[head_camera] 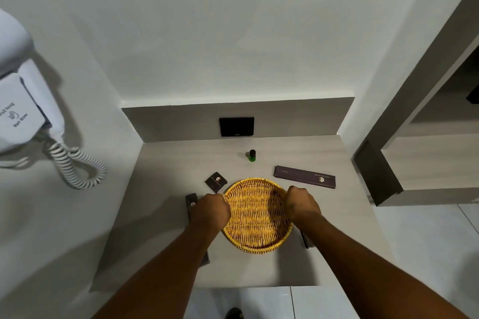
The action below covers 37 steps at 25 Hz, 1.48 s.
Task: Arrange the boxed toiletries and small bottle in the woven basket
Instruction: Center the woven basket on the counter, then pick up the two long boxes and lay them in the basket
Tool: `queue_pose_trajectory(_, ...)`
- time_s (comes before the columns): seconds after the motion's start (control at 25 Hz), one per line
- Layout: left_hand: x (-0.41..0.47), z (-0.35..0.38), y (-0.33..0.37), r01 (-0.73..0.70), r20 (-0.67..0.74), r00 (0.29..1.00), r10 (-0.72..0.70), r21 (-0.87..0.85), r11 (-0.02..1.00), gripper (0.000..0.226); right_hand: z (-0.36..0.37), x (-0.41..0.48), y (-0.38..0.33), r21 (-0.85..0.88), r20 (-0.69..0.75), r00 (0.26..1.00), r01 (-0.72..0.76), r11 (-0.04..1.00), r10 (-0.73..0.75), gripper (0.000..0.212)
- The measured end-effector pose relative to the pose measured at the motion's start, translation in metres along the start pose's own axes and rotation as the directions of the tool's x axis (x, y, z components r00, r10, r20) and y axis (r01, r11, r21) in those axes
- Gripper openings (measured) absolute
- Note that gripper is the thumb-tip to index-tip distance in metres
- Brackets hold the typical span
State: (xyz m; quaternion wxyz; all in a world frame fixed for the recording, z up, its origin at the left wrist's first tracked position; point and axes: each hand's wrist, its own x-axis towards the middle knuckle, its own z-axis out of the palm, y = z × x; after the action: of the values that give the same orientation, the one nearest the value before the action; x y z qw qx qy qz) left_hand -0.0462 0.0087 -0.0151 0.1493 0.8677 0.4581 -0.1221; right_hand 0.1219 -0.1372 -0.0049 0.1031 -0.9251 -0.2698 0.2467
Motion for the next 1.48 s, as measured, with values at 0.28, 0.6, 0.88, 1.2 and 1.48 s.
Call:
queue_pose_trajectory(0.28,0.000,-0.002,-0.001,-0.010,-0.010,1.000,0.010,-0.015,1.000,0.033,0.003,0.005,0.003,0.011,0.000,1.000,0.012,1.000,-0.012,0.023)
queue_pose_trajectory(0.6,0.003,0.015,-0.062,0.205,-0.084,0.973,-0.214,-0.108,0.973,0.034,-0.034,0.046,0.030,-0.052,-0.092,0.995,-0.028,0.998,0.024,0.023)
queue_pose_trajectory(0.88,-0.006,0.042,-0.067,0.252,0.048,0.968,-0.247,-0.231,0.940,0.034,-0.040,0.084,0.029,-0.241,-0.037,0.995,0.079,0.967,-0.090,0.037)
queue_pose_trajectory(1.2,-0.013,0.030,-0.078,0.348,0.112,0.937,-0.332,-0.422,0.837,0.033,-0.035,0.093,0.035,-0.126,-0.024,1.000,-0.012,0.992,0.009,0.031)
queue_pose_trajectory(1.48,0.018,-0.067,-0.031,0.068,-0.188,0.967,-0.172,-0.461,0.885,0.034,-0.091,0.068,-0.008,0.406,-0.177,0.976,-0.045,0.913,0.127,0.041)
